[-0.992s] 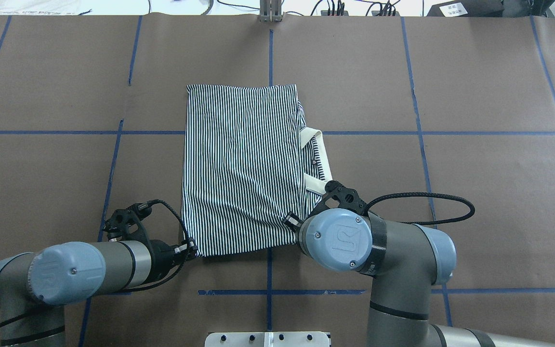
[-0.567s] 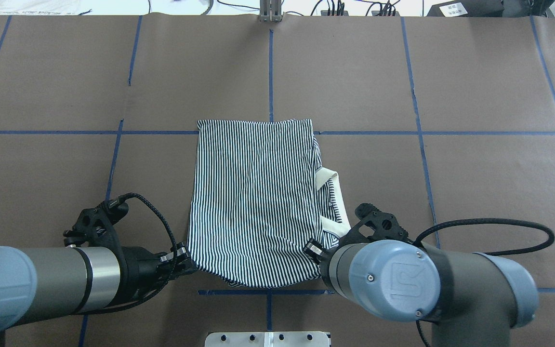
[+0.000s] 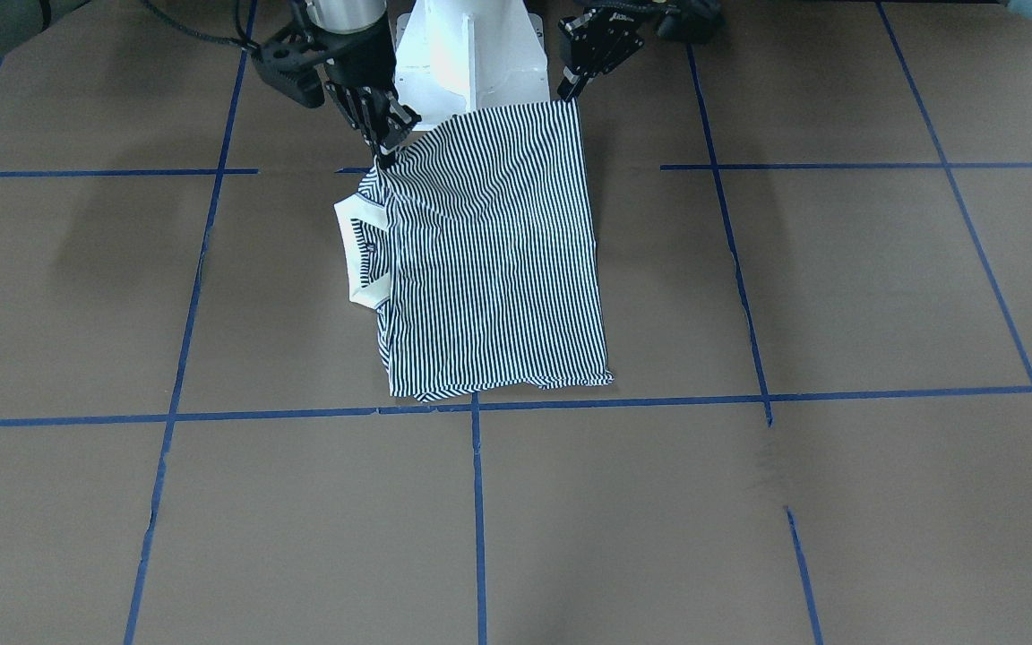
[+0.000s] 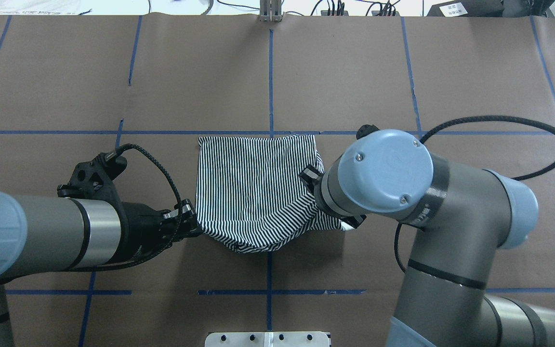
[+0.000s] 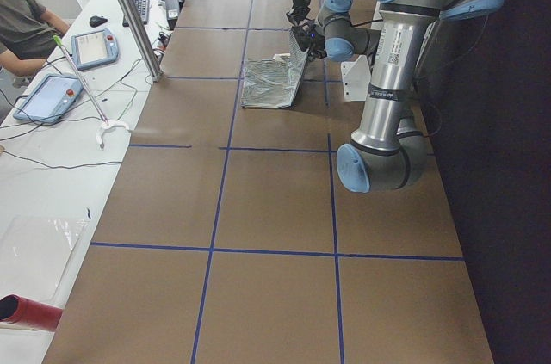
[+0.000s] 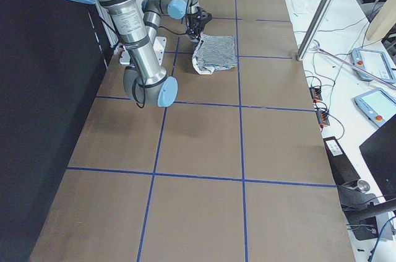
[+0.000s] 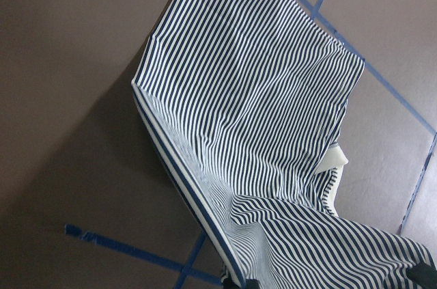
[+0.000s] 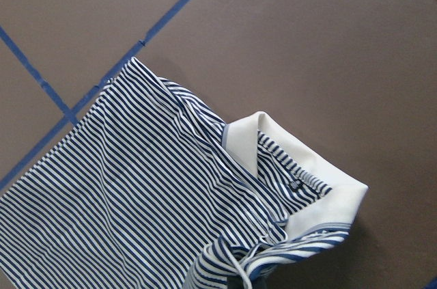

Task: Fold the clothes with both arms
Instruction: 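Grasp the near edge with both grippers and fold it toward the far edge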

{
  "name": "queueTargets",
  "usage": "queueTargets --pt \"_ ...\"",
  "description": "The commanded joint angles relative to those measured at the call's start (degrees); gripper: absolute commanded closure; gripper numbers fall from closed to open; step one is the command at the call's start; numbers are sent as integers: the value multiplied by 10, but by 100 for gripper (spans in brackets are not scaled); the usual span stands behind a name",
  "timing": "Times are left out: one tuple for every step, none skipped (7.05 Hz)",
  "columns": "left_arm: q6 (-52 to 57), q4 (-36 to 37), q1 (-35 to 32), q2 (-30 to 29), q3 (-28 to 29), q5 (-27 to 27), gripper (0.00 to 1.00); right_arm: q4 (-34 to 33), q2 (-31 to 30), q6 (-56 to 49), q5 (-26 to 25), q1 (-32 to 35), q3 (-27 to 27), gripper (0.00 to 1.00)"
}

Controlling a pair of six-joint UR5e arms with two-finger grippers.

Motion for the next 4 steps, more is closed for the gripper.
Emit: queueTargets --pt "44 6 -21 -21 66 2 100 85 52 -7 27 53 -125 100" --pt "65 5 -34 -22 81 2 100 88 57 -20 37 68 -142 100" --pt "91 4 -50 -22 90 1 100 88 61 -31 38 74 -159 100" --pt "111 0 -72 -32 109 0 100 89 66 -44 39 78 -184 100"
